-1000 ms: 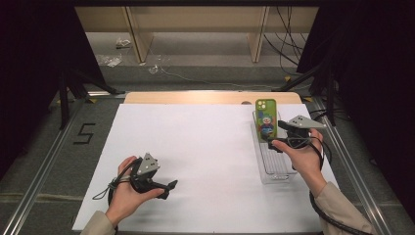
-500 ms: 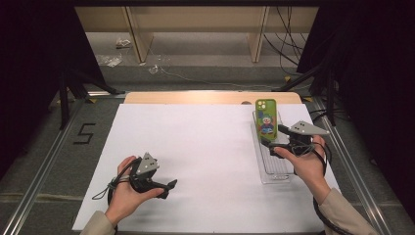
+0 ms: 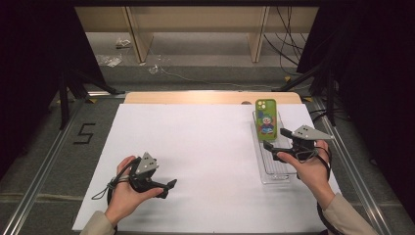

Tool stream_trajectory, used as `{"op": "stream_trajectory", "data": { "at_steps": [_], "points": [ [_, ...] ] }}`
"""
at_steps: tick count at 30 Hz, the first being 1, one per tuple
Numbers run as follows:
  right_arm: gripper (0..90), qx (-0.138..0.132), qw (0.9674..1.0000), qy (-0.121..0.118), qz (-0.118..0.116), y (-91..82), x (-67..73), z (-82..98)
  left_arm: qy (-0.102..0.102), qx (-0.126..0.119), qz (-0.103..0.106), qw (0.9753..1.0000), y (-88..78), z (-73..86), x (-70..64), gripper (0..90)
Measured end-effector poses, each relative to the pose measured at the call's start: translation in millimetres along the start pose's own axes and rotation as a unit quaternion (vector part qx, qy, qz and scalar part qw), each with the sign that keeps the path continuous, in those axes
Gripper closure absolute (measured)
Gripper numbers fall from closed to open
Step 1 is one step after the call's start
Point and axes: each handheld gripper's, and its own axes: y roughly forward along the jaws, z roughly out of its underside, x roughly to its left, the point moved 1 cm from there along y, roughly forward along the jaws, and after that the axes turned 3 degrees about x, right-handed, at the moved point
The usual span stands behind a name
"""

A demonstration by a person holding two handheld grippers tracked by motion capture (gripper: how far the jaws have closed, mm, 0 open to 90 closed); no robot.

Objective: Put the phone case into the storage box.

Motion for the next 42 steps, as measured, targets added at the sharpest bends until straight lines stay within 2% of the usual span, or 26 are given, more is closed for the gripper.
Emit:
{"op": "stream_trajectory", "data": {
  "at_steps": [21, 42],
  "points": [
    [18.1, 0.003, 1.0, -0.006, -0.003, -9.0, 3.6, 9.7, -0.002, -0.002, -0.001, 1.0, -1.0, 0.0, 0.8, 0.0],
    [17.7, -0.006, 0.9999, -0.007, -0.005, -20.1, 5.2, 20.9, -0.003, -0.003, -0.002, 1.0, -1.4, 0.2, 1.4, 0.0]
  ]
}}
